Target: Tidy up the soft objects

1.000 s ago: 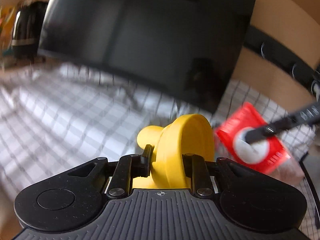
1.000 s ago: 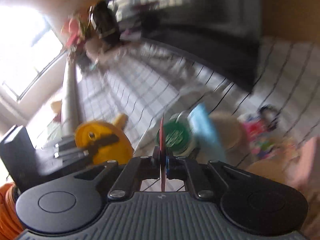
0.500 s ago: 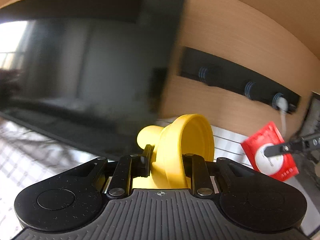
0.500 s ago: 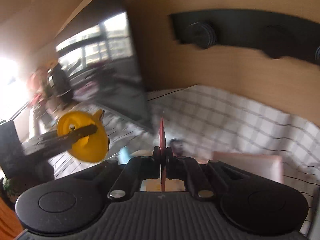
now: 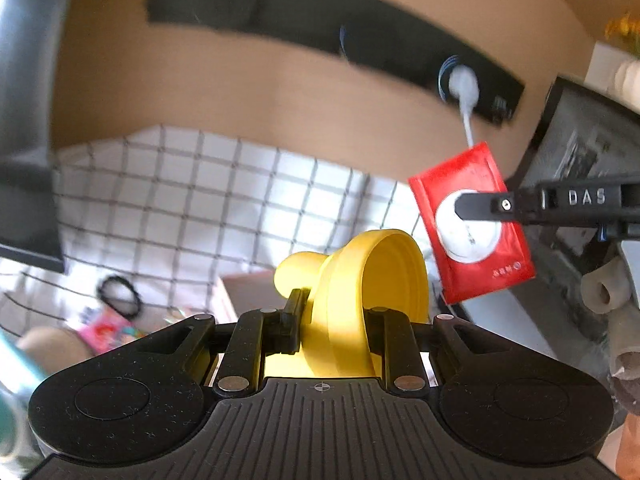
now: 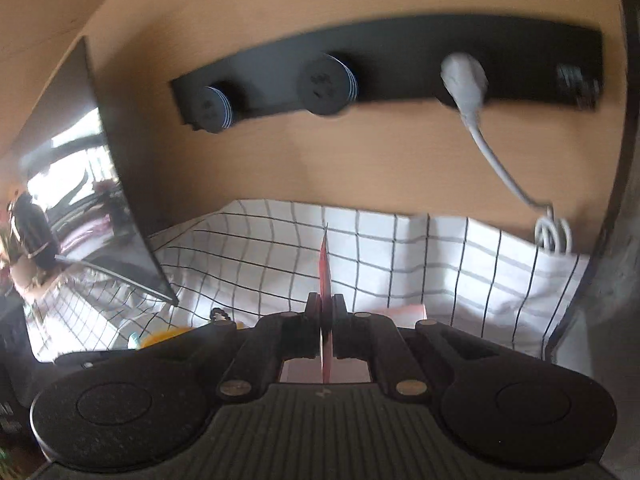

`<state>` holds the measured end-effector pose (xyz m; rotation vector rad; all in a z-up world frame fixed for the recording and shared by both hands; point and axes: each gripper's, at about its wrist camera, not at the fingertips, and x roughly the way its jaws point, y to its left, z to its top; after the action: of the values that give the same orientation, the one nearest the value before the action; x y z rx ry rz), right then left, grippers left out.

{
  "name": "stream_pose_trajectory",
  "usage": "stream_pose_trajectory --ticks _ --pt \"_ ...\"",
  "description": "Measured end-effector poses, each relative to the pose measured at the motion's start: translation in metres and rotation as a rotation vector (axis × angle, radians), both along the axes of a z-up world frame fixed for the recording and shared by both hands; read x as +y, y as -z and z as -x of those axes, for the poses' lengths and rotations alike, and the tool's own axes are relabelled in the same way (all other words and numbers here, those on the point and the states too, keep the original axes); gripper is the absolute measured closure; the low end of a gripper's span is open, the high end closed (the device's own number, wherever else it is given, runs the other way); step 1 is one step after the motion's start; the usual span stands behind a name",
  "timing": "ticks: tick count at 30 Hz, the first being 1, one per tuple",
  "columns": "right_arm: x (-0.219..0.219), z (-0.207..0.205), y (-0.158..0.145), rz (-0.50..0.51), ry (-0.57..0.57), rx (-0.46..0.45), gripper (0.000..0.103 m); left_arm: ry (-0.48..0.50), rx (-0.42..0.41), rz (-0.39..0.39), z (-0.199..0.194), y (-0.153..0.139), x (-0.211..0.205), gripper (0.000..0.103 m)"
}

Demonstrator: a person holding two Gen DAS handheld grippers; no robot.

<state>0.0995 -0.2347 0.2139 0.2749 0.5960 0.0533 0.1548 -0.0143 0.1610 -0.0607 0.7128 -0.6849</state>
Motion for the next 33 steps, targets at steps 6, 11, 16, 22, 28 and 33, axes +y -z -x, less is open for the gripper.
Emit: stream_pose_trajectory --ticks 6,11,16,22,28,33 --pt "-0.015 -0.024 0.031 -0.027 0.094 0.044 0.098 0.009 0.073 -0.041 -0.023 0.025 -0.027 0.079" --pt "-0.030 -0.055 0.073 -0.084 0.148 0.158 0.082 0.004 0.273 0.056 -0.061 0.053 -0.043 0.078" --pt "-0.033 -0.046 0.103 -0.110 0.191 0.215 0.064 -0.040 0.320 -0.044 -0.088 0.072 -0.057 0.077" --pt "-0.008 -0.011 0.111 -0.029 0.161 0.203 0.056 -0.025 0.137 0.081 -0.071 0.042 -0.039 0.076" --pt "0.017 0.017 0.105 0.025 0.130 0.195 0.043 -0.048 -0.001 0.119 -0.045 -0.004 -0.006 0.076" --pt "0.042 0.039 0.108 0.067 0.098 0.185 0.036 -0.086 -0.065 0.084 0.015 -0.005 0.057 0.076"
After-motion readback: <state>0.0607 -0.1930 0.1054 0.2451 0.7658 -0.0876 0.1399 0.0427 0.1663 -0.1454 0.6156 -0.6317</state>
